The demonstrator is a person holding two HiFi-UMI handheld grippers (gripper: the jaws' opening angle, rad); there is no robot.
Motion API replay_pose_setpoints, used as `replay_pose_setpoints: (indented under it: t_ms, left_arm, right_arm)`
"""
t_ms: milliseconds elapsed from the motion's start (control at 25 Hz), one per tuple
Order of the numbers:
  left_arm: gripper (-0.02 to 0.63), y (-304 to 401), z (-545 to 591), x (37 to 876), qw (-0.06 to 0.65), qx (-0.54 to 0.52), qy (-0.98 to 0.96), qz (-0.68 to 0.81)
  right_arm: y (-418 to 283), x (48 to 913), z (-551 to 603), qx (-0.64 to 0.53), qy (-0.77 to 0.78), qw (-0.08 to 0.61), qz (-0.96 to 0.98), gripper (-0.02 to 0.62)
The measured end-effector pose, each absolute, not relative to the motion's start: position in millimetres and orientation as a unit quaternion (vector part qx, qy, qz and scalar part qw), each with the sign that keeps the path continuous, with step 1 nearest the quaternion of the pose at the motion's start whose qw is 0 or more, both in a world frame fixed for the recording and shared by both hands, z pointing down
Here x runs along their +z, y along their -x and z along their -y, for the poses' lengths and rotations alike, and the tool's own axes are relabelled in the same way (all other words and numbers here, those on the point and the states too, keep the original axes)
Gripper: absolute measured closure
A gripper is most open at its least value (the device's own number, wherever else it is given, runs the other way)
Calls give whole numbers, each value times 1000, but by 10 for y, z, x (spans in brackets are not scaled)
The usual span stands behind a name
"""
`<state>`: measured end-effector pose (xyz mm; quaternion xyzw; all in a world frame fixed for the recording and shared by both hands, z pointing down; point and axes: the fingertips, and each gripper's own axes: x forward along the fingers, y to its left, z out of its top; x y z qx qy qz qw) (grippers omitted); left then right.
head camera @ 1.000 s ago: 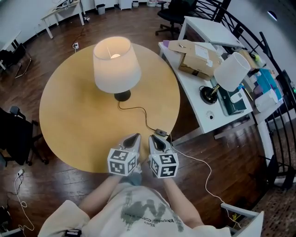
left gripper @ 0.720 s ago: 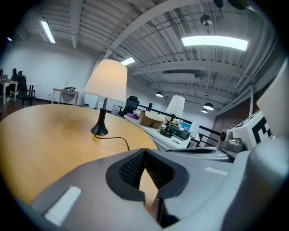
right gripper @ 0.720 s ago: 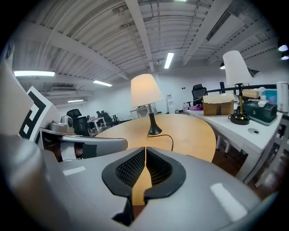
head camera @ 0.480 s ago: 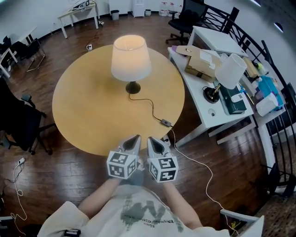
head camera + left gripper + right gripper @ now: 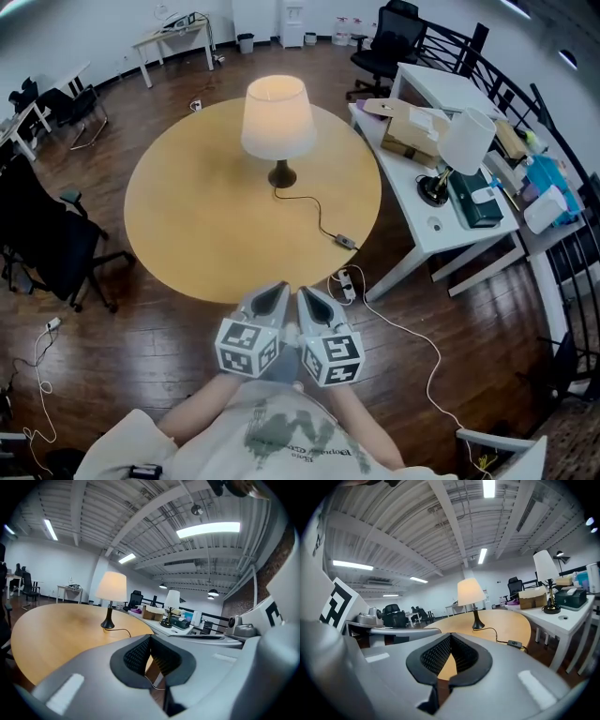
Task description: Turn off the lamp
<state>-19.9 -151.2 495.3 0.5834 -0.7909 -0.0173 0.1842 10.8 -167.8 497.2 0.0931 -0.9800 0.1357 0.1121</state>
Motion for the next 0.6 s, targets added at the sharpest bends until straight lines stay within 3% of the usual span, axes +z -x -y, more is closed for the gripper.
replay_pose_setpoints:
  t_ms: [600]
  left_arm:
    - [609, -74, 1233, 4787, 169, -32, -591, 788]
  right_arm:
    - [-379, 4832, 1447, 126, -105, 90, 982, 595]
